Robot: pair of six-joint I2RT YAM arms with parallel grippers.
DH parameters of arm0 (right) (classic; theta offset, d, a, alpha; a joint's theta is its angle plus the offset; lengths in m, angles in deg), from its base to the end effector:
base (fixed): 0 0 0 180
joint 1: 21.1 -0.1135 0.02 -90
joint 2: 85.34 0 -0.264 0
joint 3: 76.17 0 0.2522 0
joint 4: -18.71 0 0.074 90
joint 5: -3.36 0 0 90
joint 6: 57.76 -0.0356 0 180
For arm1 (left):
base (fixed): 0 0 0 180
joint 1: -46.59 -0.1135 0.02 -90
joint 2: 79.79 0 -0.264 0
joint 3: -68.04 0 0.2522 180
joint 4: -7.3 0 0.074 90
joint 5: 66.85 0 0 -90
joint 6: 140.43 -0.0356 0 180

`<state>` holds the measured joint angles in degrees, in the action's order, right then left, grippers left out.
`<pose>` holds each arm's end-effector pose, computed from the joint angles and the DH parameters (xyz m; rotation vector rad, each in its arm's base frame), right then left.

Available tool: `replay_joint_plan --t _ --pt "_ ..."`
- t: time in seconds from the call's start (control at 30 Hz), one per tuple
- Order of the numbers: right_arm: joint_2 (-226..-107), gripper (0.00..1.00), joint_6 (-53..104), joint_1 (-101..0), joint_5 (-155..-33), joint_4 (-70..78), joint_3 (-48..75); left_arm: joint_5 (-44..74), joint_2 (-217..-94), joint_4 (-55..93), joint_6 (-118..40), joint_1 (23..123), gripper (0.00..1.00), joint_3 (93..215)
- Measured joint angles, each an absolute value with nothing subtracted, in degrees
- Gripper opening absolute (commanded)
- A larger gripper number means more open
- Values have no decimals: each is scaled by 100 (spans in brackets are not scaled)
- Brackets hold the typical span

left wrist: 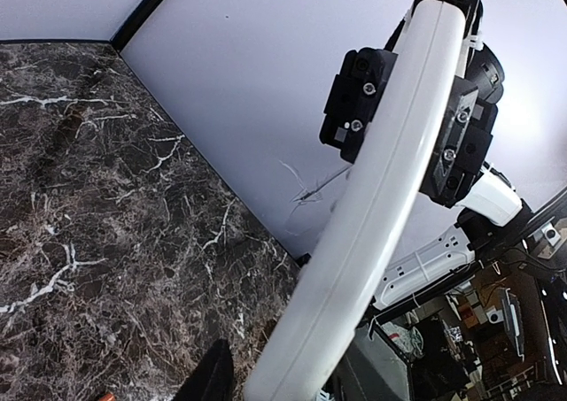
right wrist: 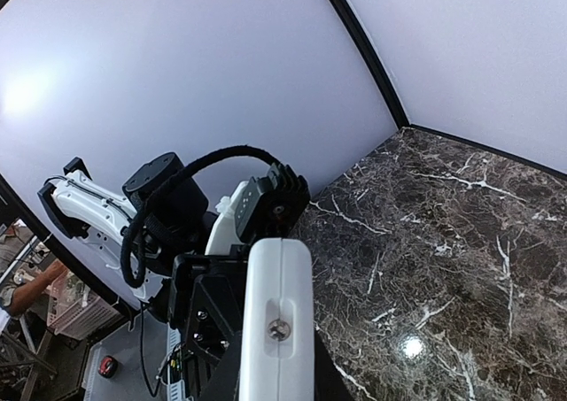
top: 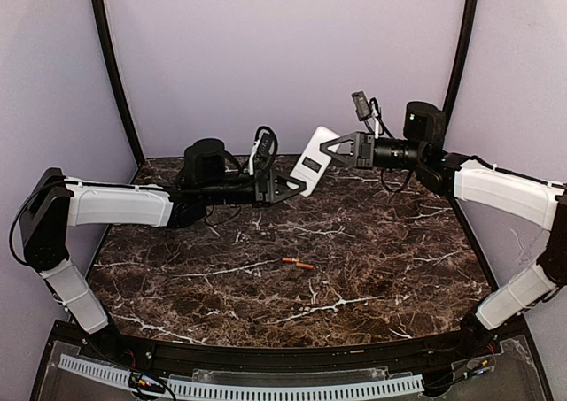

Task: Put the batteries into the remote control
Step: Remove the battery cover from the remote control.

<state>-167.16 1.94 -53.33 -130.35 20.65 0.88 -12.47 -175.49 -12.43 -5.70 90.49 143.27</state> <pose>0.2689 0.1986 0.3489 -0.6756 1.6841 1.4186 0.2633 -0.2822 0.2867 0.5501 1.7792 -1.6323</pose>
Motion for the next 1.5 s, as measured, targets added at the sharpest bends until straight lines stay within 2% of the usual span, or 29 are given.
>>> replay_joint_plan --t 0.17,0.4,0.6,0.87,1.17,1.5 --pt "-16714 0 255 -5329 -12984 1940 88 -1172 -17549 -1103 -620 9053 31 14327" --pt "-16642 0 320 -5296 -12910 1809 88 -1150 -17549 -1051 -618 9055 34 14327" --pt "-16622 0 368 -5292 -12901 1794 88 -1150 -17549 -1055 -603 9055 27 14327" --pt "-16622 0 500 -5292 -12829 1744 88 -1203 -17549 -1066 -476 9057 25 14327" --pt "-16546 0 580 -5292 -12729 1733 88 -1356 -17549 -1263 -273 9046 24 14327" --pt "-16515 0 626 -5292 -12619 1676 106 -1522 -17654 -1564 -69 9031 30 14327"
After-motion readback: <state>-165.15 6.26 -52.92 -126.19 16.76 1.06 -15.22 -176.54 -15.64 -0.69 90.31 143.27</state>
